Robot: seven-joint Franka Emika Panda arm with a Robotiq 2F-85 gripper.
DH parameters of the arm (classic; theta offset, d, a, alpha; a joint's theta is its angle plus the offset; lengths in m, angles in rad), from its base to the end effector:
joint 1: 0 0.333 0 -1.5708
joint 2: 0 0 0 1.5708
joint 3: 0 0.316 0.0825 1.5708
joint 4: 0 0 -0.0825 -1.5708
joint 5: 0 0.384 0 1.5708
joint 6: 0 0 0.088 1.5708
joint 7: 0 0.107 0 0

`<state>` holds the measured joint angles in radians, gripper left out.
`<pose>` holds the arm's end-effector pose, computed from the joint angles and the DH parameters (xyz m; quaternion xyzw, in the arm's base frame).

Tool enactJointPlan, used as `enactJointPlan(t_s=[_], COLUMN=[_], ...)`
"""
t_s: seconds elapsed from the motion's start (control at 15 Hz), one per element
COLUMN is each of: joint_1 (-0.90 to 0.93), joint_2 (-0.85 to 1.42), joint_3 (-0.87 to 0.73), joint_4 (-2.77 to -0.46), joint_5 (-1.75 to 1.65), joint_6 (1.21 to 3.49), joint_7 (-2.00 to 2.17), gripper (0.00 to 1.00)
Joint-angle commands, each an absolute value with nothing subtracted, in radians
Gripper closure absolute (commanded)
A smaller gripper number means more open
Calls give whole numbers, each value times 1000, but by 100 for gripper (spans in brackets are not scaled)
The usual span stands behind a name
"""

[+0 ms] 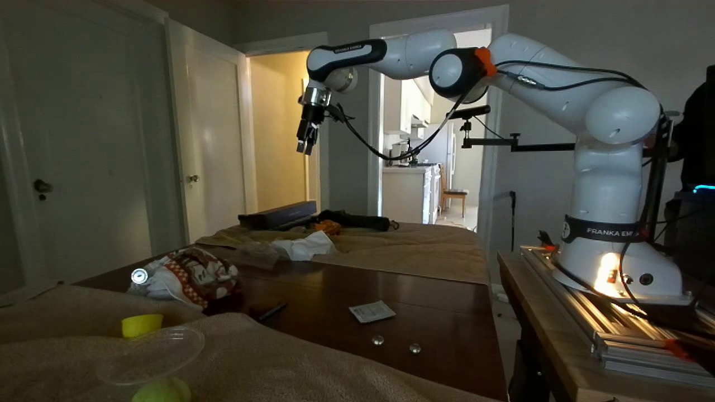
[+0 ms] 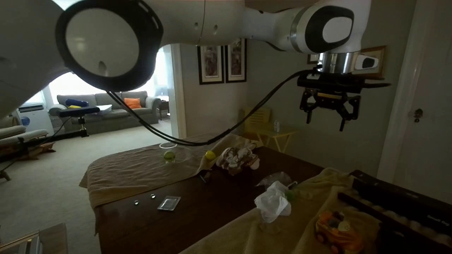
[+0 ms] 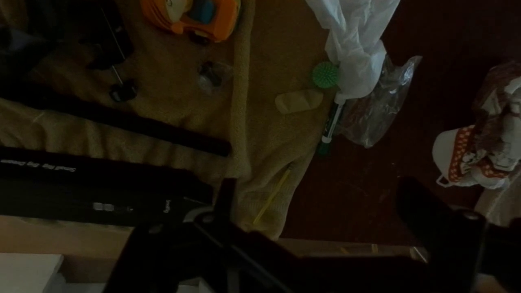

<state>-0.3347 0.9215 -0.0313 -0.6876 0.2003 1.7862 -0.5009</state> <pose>0.7517 -0.2565 0.4377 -0.9904 -0.0615 -0.1163 0.0424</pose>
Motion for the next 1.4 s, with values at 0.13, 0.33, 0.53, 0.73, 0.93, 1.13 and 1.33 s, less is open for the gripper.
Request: enactJointPlan(t_s=[0.13,0.33,0.53,0.73,0.93,1.13,1.33], joint_1=[-306,-300,-301,-301,-301,-301,-301], joint_2=[1027,987,993,994,994,994,994], joint_3=[37,23,24,24,24,24,24], joint_4=[-489,-569,-557,-557,-557,-557,-557], joint_5=[152,178,175,175,175,175,175], joint_6=[1682,1718,1715,1715,1715,1715,1715], joint_7=[-560,-541,-545,-546,-546,-546,-546], gripper=[0,0,0,0,0,0,0])
